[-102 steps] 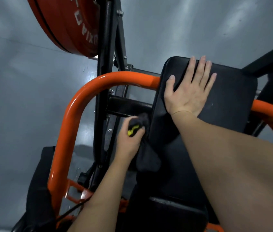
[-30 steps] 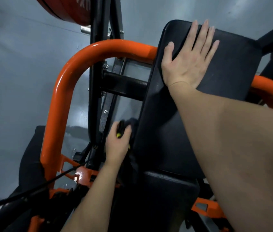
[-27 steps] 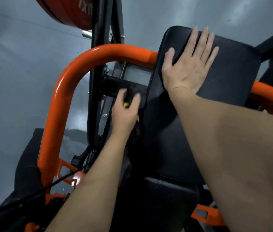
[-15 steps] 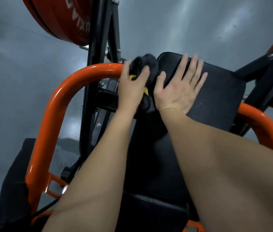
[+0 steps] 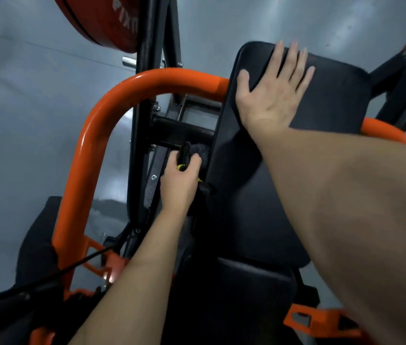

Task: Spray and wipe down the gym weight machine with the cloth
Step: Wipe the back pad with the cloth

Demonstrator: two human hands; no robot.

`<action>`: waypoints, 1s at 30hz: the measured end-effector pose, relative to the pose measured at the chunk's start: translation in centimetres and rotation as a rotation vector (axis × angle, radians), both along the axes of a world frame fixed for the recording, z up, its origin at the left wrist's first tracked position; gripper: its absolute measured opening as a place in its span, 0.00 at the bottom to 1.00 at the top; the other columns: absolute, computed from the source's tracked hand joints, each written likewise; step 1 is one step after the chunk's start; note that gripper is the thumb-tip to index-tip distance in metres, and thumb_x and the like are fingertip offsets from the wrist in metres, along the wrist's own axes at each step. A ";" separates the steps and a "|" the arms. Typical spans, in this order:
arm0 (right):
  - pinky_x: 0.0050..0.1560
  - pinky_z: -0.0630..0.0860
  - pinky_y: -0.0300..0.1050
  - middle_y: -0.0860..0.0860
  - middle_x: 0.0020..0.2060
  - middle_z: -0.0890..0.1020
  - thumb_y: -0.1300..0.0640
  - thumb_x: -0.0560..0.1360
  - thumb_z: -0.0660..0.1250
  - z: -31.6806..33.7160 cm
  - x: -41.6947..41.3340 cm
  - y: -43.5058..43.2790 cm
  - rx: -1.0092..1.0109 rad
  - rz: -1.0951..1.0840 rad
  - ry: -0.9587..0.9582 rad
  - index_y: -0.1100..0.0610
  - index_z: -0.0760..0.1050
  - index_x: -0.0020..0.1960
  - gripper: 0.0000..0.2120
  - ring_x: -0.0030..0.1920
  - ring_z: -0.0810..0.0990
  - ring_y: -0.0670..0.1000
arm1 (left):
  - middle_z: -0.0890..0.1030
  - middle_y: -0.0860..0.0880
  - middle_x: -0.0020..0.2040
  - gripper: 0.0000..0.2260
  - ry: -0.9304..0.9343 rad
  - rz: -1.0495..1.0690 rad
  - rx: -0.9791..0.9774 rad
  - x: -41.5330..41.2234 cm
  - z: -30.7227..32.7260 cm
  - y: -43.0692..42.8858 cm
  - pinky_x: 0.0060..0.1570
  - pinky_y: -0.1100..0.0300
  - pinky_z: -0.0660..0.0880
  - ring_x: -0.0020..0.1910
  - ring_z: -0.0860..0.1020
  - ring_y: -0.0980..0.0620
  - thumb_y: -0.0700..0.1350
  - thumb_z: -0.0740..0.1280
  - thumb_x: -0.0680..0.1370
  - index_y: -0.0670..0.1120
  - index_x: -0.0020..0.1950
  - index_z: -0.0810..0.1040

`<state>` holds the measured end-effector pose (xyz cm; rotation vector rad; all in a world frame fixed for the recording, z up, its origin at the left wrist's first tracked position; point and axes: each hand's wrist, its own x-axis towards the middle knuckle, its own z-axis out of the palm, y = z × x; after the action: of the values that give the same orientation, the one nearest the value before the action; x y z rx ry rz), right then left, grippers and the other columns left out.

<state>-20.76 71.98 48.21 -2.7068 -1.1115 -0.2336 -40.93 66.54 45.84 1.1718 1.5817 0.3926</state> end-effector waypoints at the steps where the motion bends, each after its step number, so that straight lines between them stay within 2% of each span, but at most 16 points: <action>1: 0.81 0.42 0.61 0.58 0.82 0.54 0.36 0.78 0.49 0.3 0.2 -0.4 -0.023 0.015 0.034 0.57 0.52 0.83 0.40 0.83 0.49 0.59 | 0.80 0.58 0.44 0.05 0.047 -0.046 0.015 -0.8 -0.1 -1.0 0.56 0.49 0.77 0.50 0.79 0.49 0.61 0.65 0.78 0.63 0.51 0.74; 3: 0.81 0.39 0.60 0.57 0.83 0.50 0.37 0.80 0.51 1.6 0.7 -1.4 -0.076 0.083 0.186 0.56 0.49 0.84 0.39 0.83 0.45 0.57 | 0.77 0.58 0.43 0.08 0.163 -0.137 0.058 -3.1 1.4 -3.3 0.51 0.51 0.75 0.49 0.77 0.48 0.60 0.64 0.79 0.58 0.54 0.73; 5: 0.81 0.38 0.55 0.54 0.83 0.49 0.43 0.83 0.56 4.2 0.5 -3.4 -0.009 0.143 0.512 0.55 0.51 0.84 0.34 0.83 0.45 0.54 | 0.79 0.54 0.46 0.10 0.209 -0.160 0.133 -5.3 3.5 -5.1 0.52 0.49 0.77 0.49 0.79 0.46 0.61 0.65 0.78 0.56 0.52 0.74; 6: 0.81 0.41 0.52 0.52 0.83 0.54 0.46 0.84 0.58 5.7 -0.4 -5.8 0.057 0.139 0.710 0.55 0.56 0.83 0.31 0.83 0.50 0.52 | 0.80 0.53 0.46 0.10 0.186 -0.124 0.144 -6.1 4.9 -6.1 0.53 0.47 0.78 0.49 0.79 0.46 0.61 0.65 0.78 0.55 0.51 0.75; 8: 0.80 0.58 0.49 0.53 0.76 0.70 0.49 0.83 0.64 8.9 -3.5 -12.5 0.136 0.072 1.029 0.55 0.69 0.78 0.25 0.75 0.69 0.50 | 0.81 0.53 0.46 0.10 0.065 0.000 0.107 -6.5 8.3 -8.0 0.54 0.48 0.77 0.49 0.80 0.47 0.59 0.66 0.79 0.54 0.52 0.77; 9: 0.76 0.67 0.50 0.53 0.70 0.78 0.49 0.82 0.66 9.2 -5.2 -15.2 0.150 0.073 1.119 0.53 0.75 0.72 0.20 0.66 0.79 0.51 | 0.82 0.53 0.48 0.10 -0.004 0.105 0.075 -6.1 9.6 -8.4 0.54 0.49 0.77 0.51 0.80 0.47 0.57 0.66 0.79 0.54 0.55 0.78; 11: 0.67 0.77 0.56 0.53 0.54 0.86 0.51 0.81 0.68 11.6 -8.1 -22.1 0.220 0.048 1.220 0.49 0.82 0.59 0.08 0.49 0.85 0.51 | 0.82 0.51 0.55 0.13 -0.234 0.318 -0.025 -4.9 14.1 -9.9 0.60 0.49 0.77 0.55 0.80 0.49 0.56 0.68 0.79 0.52 0.61 0.79; 12: 0.64 0.79 0.57 0.51 0.48 0.87 0.51 0.81 0.68 13.6 -9.1 -25.0 0.246 0.025 1.228 0.47 0.82 0.54 0.05 0.45 0.85 0.50 | 0.82 0.51 0.56 0.13 -0.368 0.440 -0.079 -4.1 16.8 -10.6 0.62 0.49 0.77 0.54 0.80 0.50 0.55 0.69 0.78 0.53 0.61 0.79; 14: 0.61 0.81 0.53 0.48 0.46 0.86 0.52 0.81 0.68 17.4 -10.4 -30.0 0.315 -0.050 1.203 0.45 0.80 0.54 0.04 0.44 0.85 0.48 | 0.80 0.51 0.59 0.17 -0.577 0.607 -0.194 -2.4 21.4 -11.7 0.61 0.50 0.78 0.54 0.80 0.50 0.53 0.68 0.78 0.52 0.67 0.76; 16: 0.56 0.80 0.49 0.48 0.46 0.86 0.54 0.82 0.66 21.3 -11.3 -35.0 0.390 -0.119 1.112 0.43 0.79 0.54 0.06 0.43 0.85 0.46 | 0.79 0.50 0.64 0.22 -0.668 0.566 -0.191 -0.8 24.9 -13.3 0.60 0.50 0.79 0.57 0.80 0.48 0.53 0.68 0.78 0.51 0.71 0.73; 18: 0.55 0.80 0.48 0.47 0.45 0.87 0.50 0.80 0.67 24.5 -12.2 -39.8 0.462 -0.201 1.011 0.44 0.81 0.54 0.05 0.45 0.85 0.45 | 0.82 0.51 0.61 0.19 -0.714 0.356 -0.161 0.8 28.0 -16.0 0.61 0.49 0.79 0.58 0.81 0.50 0.54 0.70 0.75 0.53 0.66 0.78; 21: 0.58 0.79 0.44 0.45 0.46 0.87 0.45 0.78 0.66 27.5 -12.8 -46.6 0.526 -0.340 0.793 0.45 0.83 0.58 0.12 0.49 0.85 0.43 | 0.84 0.55 0.53 0.07 -0.676 -0.072 -0.108 2.9 31.6 -21.2 0.56 0.59 0.77 0.56 0.81 0.54 0.50 0.70 0.78 0.54 0.56 0.81; 25: 0.50 0.75 0.38 0.40 0.43 0.84 0.52 0.81 0.67 29.3 -13.7 -54.4 0.654 -0.597 0.552 0.41 0.81 0.53 0.07 0.47 0.82 0.38 | 0.82 0.49 0.64 0.23 -0.656 -0.540 -0.210 5.1 33.8 -28.9 0.65 0.53 0.76 0.62 0.80 0.51 0.53 0.74 0.76 0.46 0.69 0.77; 28: 0.58 0.68 0.35 0.47 0.57 0.82 0.52 0.80 0.69 28.7 -14.3 -59.0 0.634 -0.718 0.394 0.52 0.80 0.64 0.12 0.61 0.79 0.47 | 0.87 0.52 0.50 0.07 -0.709 -0.727 -0.258 5.9 34.3 -33.8 0.47 0.64 0.79 0.49 0.84 0.54 0.45 0.71 0.81 0.44 0.57 0.81; 29: 0.61 0.66 0.34 0.48 0.62 0.80 0.50 0.80 0.70 28.5 -14.6 -60.3 0.624 -0.738 0.355 0.53 0.77 0.68 0.17 0.65 0.76 0.47 | 0.87 0.52 0.45 0.03 -0.716 -0.782 -0.262 5.8 34.6 -35.0 0.43 0.64 0.80 0.46 0.85 0.54 0.44 0.70 0.81 0.45 0.53 0.81; 30: 0.63 0.64 0.34 0.47 0.65 0.77 0.47 0.79 0.71 28.2 -14.9 -61.2 0.617 -0.753 0.356 0.53 0.74 0.71 0.23 0.68 0.73 0.46 | 0.87 0.50 0.45 0.03 -0.705 -0.830 -0.254 5.5 34.3 -35.5 0.46 0.61 0.81 0.47 0.86 0.52 0.44 0.70 0.81 0.45 0.51 0.81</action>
<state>-35.63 10.75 76.39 -2.3206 0.1113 -0.1548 -35.40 31.04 80.12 1.1983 0.4493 0.0278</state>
